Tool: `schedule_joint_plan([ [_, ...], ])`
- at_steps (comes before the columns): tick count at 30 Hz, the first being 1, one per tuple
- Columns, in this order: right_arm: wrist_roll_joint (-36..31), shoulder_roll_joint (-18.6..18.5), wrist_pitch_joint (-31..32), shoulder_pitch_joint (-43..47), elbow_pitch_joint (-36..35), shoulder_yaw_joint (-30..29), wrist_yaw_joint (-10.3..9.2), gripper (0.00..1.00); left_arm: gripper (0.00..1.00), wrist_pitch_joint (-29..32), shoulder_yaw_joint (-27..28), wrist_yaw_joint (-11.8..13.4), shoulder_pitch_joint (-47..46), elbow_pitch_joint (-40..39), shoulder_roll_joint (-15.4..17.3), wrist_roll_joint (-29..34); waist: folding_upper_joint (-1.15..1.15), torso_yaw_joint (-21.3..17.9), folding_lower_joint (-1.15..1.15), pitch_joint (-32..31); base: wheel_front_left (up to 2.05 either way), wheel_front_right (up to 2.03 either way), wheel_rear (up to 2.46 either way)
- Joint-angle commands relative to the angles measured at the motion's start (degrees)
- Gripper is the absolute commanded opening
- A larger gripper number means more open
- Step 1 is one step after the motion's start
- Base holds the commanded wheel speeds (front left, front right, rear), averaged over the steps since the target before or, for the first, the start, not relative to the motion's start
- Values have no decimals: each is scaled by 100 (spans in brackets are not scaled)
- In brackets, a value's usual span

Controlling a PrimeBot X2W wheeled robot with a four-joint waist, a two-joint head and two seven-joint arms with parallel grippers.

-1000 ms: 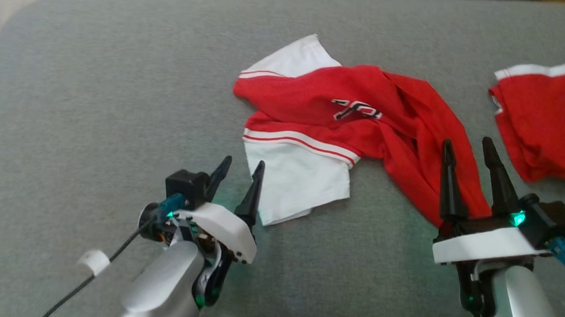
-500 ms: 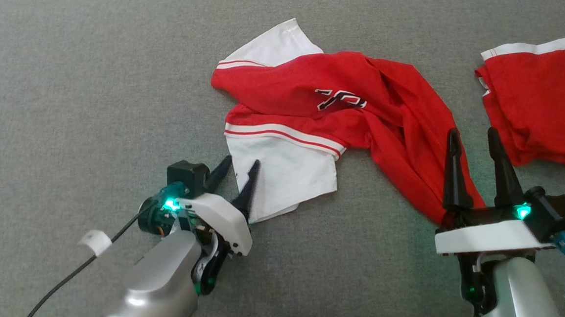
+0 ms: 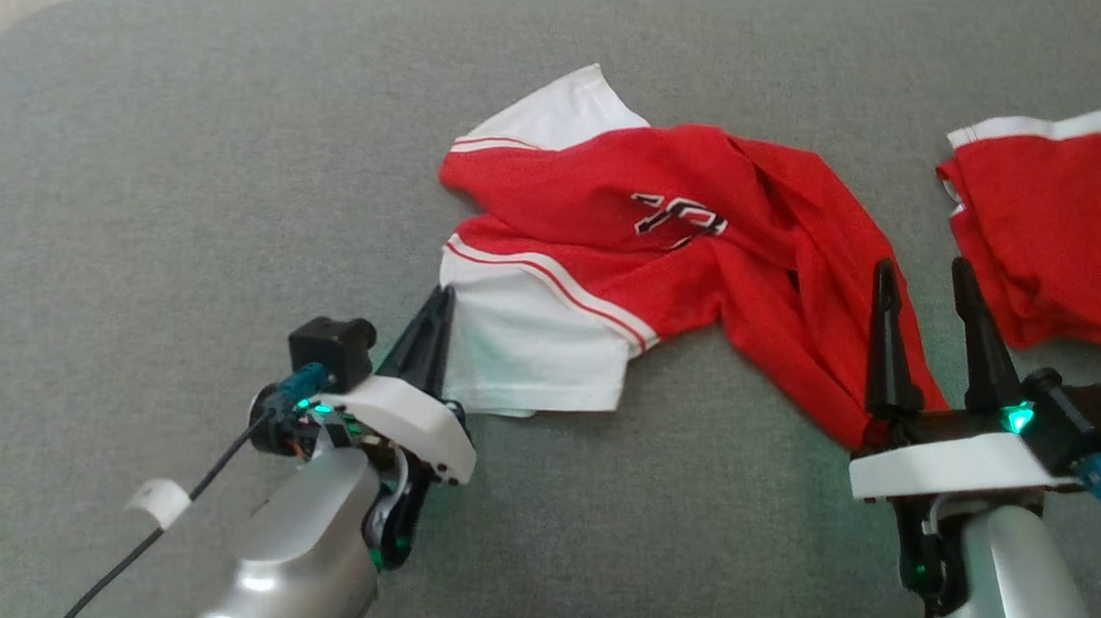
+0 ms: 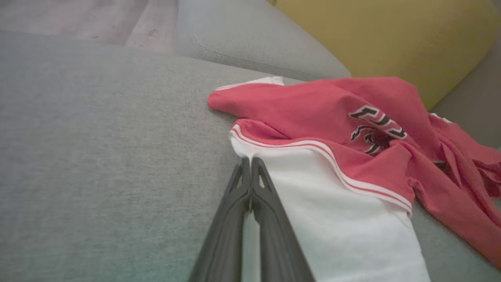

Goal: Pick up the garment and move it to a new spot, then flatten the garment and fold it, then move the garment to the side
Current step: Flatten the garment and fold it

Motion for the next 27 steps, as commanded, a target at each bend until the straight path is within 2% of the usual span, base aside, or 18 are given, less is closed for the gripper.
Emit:
schedule_joint_plan([
  [1,-8,-30,-60,-86,-137,104,39,100,0,-118,286,69,-197,-131,87,-42,0,125,0,-143,0,0,0],
  [7,-12,-30,14,19,-92,104,39,100,0,-195,685,256,105,-414,369,0,0,400,0,-438,0,0,0],
  [14,-19,-30,142,188,-80,55,39,100,0,-201,1261,486,844,-1272,825,234,0,754,0,-697,0,0,0],
  [18,5,-30,214,254,-81,74,39,100,0,-129,1241,506,1261,-1540,988,286,0,905,0,-798,0,0,0],
  [20,9,-30,241,268,-78,89,39,100,46,-45,1150,484,1353,-1644,1023,319,0,965,0,-833,0,0,0],
  [21,9,-30,250,272,-79,98,39,100,98,-44,1127,503,1374,-1711,1027,342,0,990,0,-849,0,0,0],
  [27,48,-30,225,273,-150,125,39,100,100,-127,1042,563,1377,-2206,983,555,0,1075,0,-925,0,0,0],
])
